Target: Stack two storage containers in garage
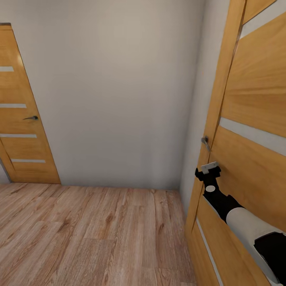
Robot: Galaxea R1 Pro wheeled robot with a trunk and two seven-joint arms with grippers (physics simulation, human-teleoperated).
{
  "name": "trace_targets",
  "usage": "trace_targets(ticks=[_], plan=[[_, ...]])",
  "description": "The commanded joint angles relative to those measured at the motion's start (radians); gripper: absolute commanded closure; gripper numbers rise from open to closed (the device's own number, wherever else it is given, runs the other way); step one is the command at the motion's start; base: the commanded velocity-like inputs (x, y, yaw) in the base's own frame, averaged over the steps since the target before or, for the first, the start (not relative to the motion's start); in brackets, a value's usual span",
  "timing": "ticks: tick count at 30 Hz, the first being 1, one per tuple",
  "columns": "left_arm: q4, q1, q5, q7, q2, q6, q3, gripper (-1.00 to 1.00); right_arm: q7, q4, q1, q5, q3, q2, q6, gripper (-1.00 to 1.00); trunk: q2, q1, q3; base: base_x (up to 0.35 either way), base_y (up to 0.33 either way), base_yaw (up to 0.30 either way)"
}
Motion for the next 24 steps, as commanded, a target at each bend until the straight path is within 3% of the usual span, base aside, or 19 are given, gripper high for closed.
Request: trace_targets(ticks=[1, 5, 9, 14, 21, 24], plan=[[-0.001, 0.000, 0.010, 0.000, 0.000, -0.002, 0.000, -1.00, -0.011, 0.003, -0.001, -0.002, -0.007, -0.042, 0.002, -1.00, 0.000, 0.000, -0.001, 0.000, 0.000, 0.000], [-0.001, 0.000, 0.010, 0.000, 0.000, -0.002, 0.000, -1.00, -0.008, 0.003, -0.001, 0.006, -0.004, -0.015, 0.005, -1.00, 0.000, 0.000, -0.001, 0.000, 0.000, 0.000], [-0.001, 0.000, 0.010, 0.000, 0.000, -0.002, 0.000, -1.00, -0.002, 0.004, -0.001, 0.009, 0.004, 0.088, 0.006, -1.00, 0.000, 0.000, -0.001, 0.000, 0.000, 0.000], [-0.001, 0.000, 0.010, 0.000, 0.000, -0.002, 0.000, -1.00, 0.009, 0.015, -0.001, 0.008, 0.007, 0.170, 0.006, -1.00, 0.000, 0.000, -0.001, 0.000, 0.000, 0.000], [-0.001, 0.000, 0.010, 0.000, 0.000, -0.002, 0.000, -1.00, 0.048, 0.031, 0.000, -0.009, -0.001, 0.211, 0.003, -1.00, 0.000, 0.000, -0.001, 0.000, 0.000, 0.000], [-0.001, 0.000, 0.010, 0.000, 0.000, -0.002, 0.000, -1.00, 0.089, 0.131, 0.000, -0.014, -0.004, 0.232, 0.005, -1.00, 0.000, 0.000, -0.001, 0.000, 0.000, 0.000]])
